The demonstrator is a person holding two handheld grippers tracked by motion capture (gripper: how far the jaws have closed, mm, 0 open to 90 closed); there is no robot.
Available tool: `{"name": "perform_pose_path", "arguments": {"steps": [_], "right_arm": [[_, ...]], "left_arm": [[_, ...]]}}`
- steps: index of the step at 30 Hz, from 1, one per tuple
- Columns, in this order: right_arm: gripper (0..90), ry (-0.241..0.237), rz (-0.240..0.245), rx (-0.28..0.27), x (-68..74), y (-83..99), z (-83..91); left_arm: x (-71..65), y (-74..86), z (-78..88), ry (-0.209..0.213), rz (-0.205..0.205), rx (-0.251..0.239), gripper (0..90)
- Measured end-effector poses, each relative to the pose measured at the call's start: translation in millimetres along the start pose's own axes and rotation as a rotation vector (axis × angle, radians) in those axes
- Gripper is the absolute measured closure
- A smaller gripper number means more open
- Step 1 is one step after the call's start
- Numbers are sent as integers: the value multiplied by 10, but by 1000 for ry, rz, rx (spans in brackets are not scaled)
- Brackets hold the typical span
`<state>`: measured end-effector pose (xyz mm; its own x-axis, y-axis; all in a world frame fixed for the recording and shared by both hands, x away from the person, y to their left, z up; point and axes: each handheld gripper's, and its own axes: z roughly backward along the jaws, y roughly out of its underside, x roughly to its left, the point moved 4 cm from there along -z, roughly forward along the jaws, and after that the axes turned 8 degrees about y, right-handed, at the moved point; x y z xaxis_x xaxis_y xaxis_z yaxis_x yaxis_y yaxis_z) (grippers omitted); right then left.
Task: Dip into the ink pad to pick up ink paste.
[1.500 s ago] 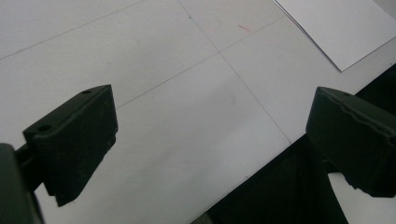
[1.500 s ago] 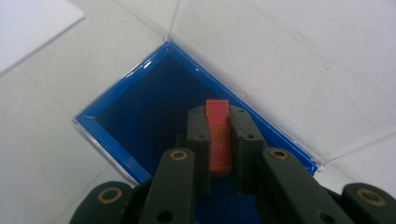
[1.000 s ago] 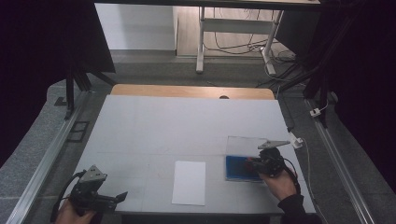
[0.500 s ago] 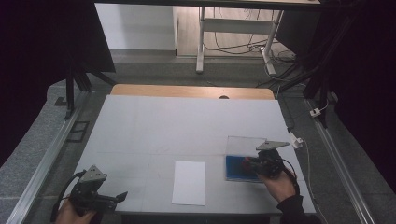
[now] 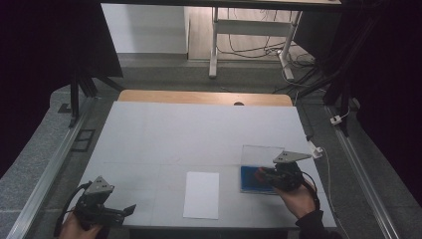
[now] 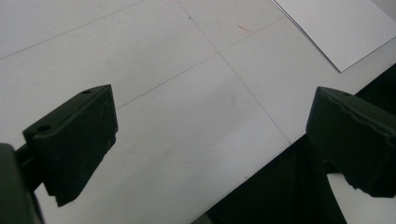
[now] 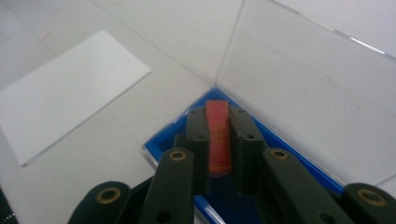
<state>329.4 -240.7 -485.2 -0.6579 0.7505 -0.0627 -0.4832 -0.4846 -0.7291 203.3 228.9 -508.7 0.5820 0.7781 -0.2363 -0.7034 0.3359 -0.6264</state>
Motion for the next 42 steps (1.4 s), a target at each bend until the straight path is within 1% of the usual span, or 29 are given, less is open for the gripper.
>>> {"name": "perform_pose_path", "arguments": {"steps": [8,16,19,25,28,32,42], "right_arm": [[800,-24,5,-26,102,-52,19],[800,-52,5,-38,178,-85,28],[801,-69,1,-46,222,-106,31],[800,-97,19,-57,333,-150,21],[800,-119,19,-65,392,-173,9],[800,-146,17,-69,466,-195,-11],[800,-180,48,-62,624,-229,-78]], "left_arm": [[0,0,0,1,0,0,27],[1,0,0,1,1,0,27],[1,0,0,1,1,0,27],[1,0,0,3,1,0,27],[2,0,0,3,2,1,27],[2,0,0,4,3,1,27],[1,-1,0,3,4,1,27]]}}
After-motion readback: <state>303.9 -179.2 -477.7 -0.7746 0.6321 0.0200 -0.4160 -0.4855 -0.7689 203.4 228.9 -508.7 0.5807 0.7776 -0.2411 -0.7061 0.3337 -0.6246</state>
